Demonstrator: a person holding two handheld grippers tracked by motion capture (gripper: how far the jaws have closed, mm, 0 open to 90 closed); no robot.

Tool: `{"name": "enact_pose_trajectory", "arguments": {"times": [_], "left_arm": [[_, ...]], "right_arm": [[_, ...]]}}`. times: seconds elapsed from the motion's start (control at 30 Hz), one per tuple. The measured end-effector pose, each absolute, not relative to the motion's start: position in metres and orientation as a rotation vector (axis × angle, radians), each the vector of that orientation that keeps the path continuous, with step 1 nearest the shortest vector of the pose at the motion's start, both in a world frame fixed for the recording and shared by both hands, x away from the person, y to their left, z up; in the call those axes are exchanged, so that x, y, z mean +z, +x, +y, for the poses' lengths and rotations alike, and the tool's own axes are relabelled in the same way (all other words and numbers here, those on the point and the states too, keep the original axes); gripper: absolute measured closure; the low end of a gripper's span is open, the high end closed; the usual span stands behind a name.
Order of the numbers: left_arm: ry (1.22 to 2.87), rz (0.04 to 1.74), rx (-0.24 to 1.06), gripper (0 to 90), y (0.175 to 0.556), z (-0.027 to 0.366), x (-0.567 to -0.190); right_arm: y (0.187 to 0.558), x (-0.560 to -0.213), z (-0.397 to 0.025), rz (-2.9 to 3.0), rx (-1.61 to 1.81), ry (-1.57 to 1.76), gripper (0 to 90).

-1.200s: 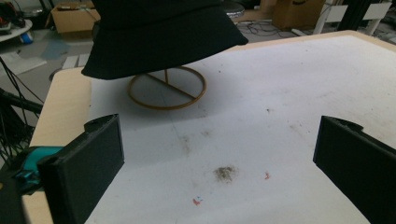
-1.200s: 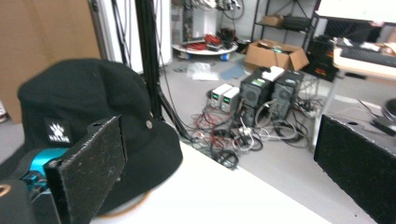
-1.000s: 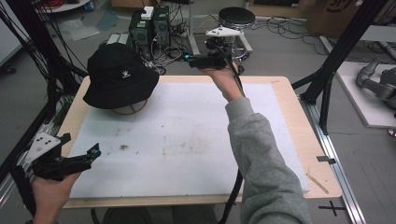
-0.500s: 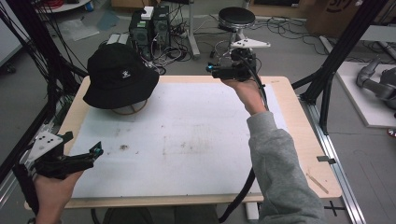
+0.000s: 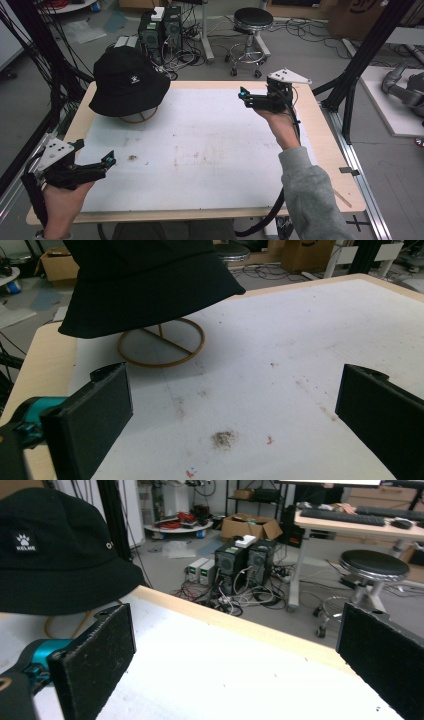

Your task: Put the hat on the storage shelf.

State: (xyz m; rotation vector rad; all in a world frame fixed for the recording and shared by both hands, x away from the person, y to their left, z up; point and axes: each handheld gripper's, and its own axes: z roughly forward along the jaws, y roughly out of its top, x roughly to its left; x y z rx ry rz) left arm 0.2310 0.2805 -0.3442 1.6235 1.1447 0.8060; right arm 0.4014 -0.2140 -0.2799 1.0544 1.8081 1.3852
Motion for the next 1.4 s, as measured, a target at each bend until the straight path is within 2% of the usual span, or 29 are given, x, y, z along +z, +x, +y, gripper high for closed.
{"name": "enact_pose_trajectory", "arguments": {"times": [0.57,1.07,1.4], "left_arm": [[1.603,1.148,0.822,2.1,0.235,0.28,-0.344],[1.593,1.147,0.817,2.1,0.236,0.283,-0.342],[1.589,1.146,0.82,2.1,0.235,0.283,-0.341]], "right_arm": [[0.338,-0.308,-0.255,1.68,1.376,1.097,2.1],[0.298,-0.328,-0.272,1.551,1.357,1.152,2.1],[0.278,-0.334,-0.267,1.563,1.338,1.13,2.1]]}}
